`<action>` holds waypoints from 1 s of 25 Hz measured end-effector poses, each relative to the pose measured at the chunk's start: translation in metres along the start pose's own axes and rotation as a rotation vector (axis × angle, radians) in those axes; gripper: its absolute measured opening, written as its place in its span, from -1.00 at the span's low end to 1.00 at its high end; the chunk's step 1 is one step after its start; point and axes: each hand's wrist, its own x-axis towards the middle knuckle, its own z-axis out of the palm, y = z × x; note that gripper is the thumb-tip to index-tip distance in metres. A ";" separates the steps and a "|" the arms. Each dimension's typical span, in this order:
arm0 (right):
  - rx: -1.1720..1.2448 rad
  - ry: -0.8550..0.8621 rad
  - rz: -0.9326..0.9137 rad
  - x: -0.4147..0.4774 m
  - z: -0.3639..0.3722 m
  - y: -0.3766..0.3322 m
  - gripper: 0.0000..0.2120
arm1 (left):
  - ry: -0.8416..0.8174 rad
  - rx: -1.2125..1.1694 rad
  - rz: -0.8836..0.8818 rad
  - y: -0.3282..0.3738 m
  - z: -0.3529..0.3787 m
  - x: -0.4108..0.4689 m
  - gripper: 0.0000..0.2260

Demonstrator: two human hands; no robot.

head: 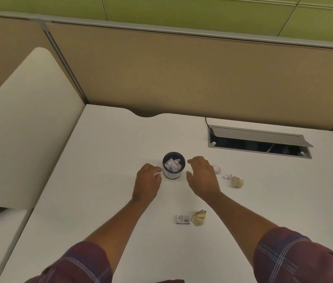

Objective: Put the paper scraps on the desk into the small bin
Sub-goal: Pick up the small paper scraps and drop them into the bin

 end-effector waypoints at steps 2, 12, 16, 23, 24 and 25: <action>-0.065 0.001 -0.026 -0.012 0.002 0.007 -0.58 | 0.013 0.002 -0.001 0.006 0.000 0.020 -0.82; -0.179 -0.066 0.145 -0.111 -0.011 0.109 -0.29 | -0.216 0.382 0.037 0.055 0.032 0.047 -0.80; -0.213 -0.090 0.165 -0.146 -0.015 0.144 -0.30 | -0.181 0.331 0.034 0.066 0.033 0.039 -0.80; -0.204 -0.153 0.248 -0.189 -0.020 0.187 -0.30 | -0.139 0.345 0.263 0.089 0.062 -0.001 -0.55; -0.200 -0.161 0.256 -0.194 -0.021 0.192 -0.30 | -0.168 0.358 0.282 0.093 0.070 -0.006 -0.53; -0.196 -0.170 0.266 -0.199 -0.023 0.197 -0.30 | -0.203 0.378 0.297 0.096 0.079 -0.012 -0.51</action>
